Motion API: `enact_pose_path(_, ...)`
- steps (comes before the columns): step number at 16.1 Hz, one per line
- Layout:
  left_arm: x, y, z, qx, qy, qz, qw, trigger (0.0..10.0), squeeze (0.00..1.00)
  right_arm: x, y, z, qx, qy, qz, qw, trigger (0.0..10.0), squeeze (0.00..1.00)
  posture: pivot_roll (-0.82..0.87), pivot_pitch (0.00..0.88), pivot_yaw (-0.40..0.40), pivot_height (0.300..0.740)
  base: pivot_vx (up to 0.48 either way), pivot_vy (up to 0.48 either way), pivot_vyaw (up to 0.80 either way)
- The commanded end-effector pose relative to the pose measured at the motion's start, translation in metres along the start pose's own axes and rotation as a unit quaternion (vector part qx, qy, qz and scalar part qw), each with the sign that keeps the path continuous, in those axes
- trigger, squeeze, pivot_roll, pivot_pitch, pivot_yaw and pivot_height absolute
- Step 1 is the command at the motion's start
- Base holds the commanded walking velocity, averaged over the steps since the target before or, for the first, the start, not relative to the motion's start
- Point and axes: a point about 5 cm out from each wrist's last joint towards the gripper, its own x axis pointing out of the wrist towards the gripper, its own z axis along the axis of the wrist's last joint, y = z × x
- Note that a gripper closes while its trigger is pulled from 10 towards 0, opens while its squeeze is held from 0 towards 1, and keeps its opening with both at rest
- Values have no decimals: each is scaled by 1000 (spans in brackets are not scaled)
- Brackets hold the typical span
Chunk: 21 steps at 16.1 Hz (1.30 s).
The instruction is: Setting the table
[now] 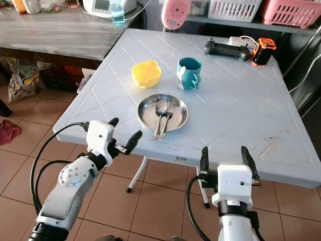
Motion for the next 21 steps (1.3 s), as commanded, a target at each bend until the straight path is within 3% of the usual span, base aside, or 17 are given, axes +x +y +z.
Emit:
enact_pose_path(1,0,0,5,-1,-4,1,1000,10000,0,0,-1,3,-2,-5,2,1000,10000,0,24,160,-35,714,0,0,0)
enact_pose_path(6,6,-5,9,-20,-5,1,1000,10000,0,1,0,2,3,-2,-1,1000,10000,0,17,151,-28,714,0,0,-195)
enact_pose_path(15,11,-2,12,-18,-18,38,999,10000,0,6,-2,3,1,-9,5,1000,10000,0,17,124,-40,714,0,0,-733)
enact_pose_path(21,16,-2,15,-19,-27,56,998,10000,0,7,0,5,1,-14,4,1000,10000,0,16,123,-36,714,0,0,0)
